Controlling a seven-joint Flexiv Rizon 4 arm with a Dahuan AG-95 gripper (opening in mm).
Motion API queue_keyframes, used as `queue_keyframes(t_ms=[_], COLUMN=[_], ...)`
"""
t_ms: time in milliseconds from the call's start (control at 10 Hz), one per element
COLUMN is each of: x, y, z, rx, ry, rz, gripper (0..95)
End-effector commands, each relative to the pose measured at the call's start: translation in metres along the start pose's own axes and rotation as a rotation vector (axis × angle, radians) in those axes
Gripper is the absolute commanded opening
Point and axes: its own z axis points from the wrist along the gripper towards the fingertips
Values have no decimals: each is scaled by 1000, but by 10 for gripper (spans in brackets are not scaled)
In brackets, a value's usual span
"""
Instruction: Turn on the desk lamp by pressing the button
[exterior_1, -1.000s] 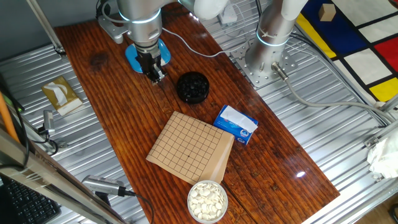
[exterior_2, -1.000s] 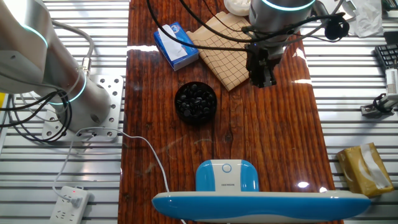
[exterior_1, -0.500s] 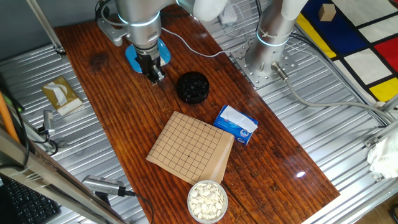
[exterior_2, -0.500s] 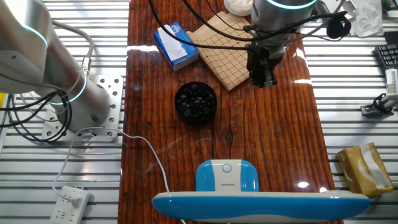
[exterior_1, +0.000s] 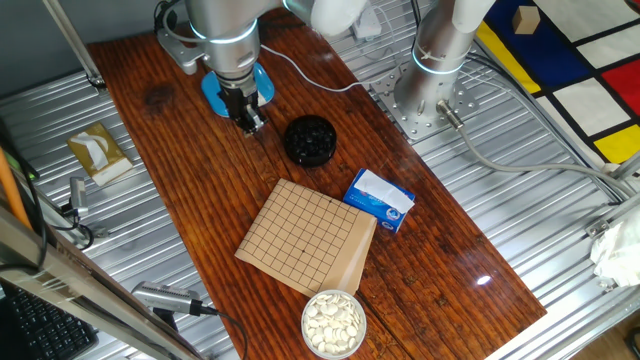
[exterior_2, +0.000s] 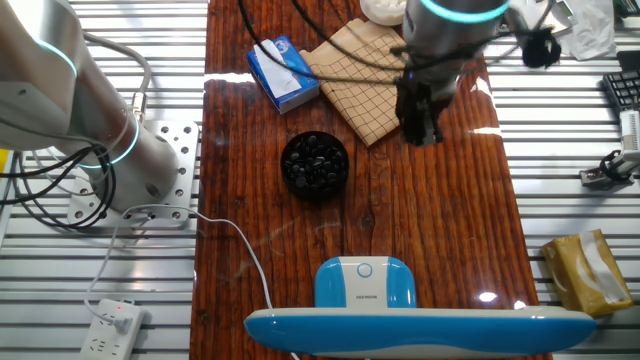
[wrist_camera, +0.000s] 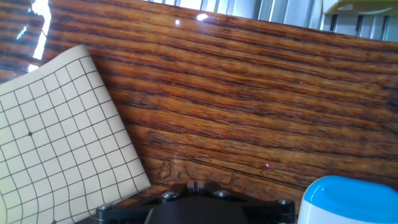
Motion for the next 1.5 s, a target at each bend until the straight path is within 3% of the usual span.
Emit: queue_keyframes(t_ms=[100,400,600,1000,1500], x=[21,48,57,61,66], y=[-32,-64,-79,-102,-104], z=[1,10,14,32,31], rx=[-9,-16,-16,-20,-28], ry=[4,-2,-2,11,15], rz=[-47,-97,-110,-114,-116], gripper=[0,0,0,0,0])
